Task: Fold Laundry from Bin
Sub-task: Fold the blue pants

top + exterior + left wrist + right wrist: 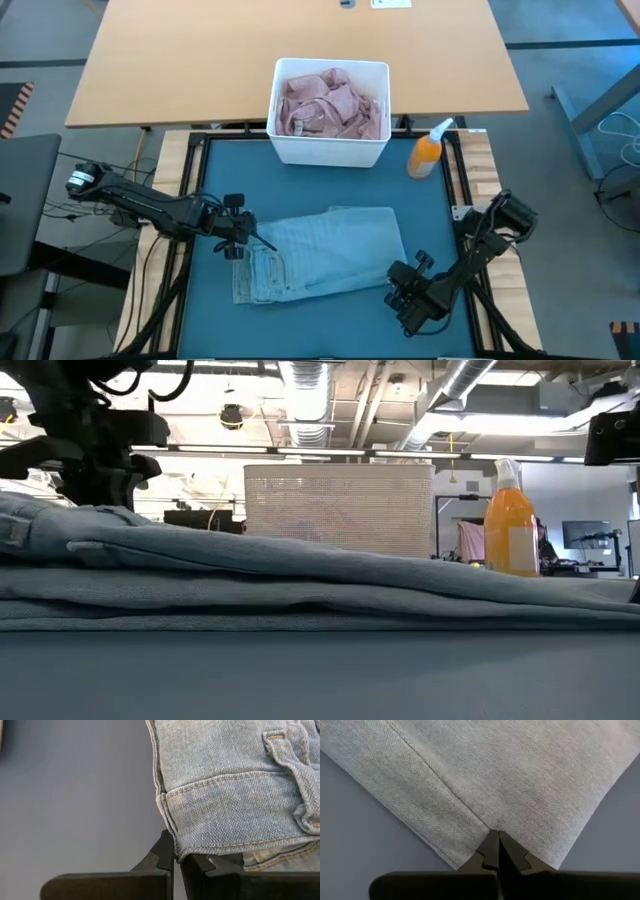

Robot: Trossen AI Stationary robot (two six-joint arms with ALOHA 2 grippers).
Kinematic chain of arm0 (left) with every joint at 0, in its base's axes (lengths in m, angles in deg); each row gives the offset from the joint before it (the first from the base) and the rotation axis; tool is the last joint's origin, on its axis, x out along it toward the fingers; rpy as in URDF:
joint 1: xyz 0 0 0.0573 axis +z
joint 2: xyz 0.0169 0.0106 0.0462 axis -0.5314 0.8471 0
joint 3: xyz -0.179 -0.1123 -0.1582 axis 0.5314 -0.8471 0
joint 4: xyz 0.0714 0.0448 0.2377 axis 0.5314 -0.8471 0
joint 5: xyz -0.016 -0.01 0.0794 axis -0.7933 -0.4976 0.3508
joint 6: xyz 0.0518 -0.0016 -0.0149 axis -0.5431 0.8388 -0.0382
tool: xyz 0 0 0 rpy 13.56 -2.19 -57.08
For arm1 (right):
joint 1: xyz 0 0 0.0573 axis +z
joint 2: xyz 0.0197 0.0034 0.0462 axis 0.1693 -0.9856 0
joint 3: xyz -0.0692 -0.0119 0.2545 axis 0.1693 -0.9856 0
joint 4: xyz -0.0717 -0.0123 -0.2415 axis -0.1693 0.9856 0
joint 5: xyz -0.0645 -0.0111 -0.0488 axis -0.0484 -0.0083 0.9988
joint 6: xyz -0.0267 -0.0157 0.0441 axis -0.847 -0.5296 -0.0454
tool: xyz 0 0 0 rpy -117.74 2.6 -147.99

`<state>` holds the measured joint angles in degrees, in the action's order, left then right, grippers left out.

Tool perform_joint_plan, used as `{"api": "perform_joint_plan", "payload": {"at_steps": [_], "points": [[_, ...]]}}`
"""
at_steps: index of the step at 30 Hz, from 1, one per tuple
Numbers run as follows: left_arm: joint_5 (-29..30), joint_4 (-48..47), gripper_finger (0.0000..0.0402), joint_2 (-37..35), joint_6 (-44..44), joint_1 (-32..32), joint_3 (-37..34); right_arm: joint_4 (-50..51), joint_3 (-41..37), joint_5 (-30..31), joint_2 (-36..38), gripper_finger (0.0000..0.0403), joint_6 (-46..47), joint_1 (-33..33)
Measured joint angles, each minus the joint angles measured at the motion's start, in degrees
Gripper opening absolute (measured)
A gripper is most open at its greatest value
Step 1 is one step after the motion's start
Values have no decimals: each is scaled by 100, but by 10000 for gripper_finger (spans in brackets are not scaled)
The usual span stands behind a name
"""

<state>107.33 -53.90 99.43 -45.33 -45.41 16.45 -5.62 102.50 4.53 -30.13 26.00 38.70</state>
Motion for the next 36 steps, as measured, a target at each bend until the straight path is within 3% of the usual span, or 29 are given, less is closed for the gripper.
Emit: {"api": "perform_joint_plan", "payload": {"at_steps": [7,12,18,23,25,29,31,33,36], "points": [[158,-102,0,2,59,215,57,103,-1,-449,31,19,345,-75],[-477,-67,5,34,-101,332,59,97,-2,-448,34,19,388,-98],[-594,-292,60,-10,-474,342,293,81,6,-412,137,19,253,-170],[-535,-2019,117,38,-292,340,1060,60,-6,-433,345,20,199,-201],[-786,-2290,134,36,46,344,1311,67,-15,-418,424,20,186,-205],[-2552,-1651,148,-57,377,119,1340,82,-17,-336,534,20,87,-207],[-3072,-1058,148,-62,564,-235,1294,83,-17,-316,539,20,-18,-246],[-3017,-575,145,-62,795,-726,1233,80,-15,-305,539,20,-71,-268],[-2404,404,138,47,974,-1460,1217,73,-15,-262,543,20,-154,-295]]}}
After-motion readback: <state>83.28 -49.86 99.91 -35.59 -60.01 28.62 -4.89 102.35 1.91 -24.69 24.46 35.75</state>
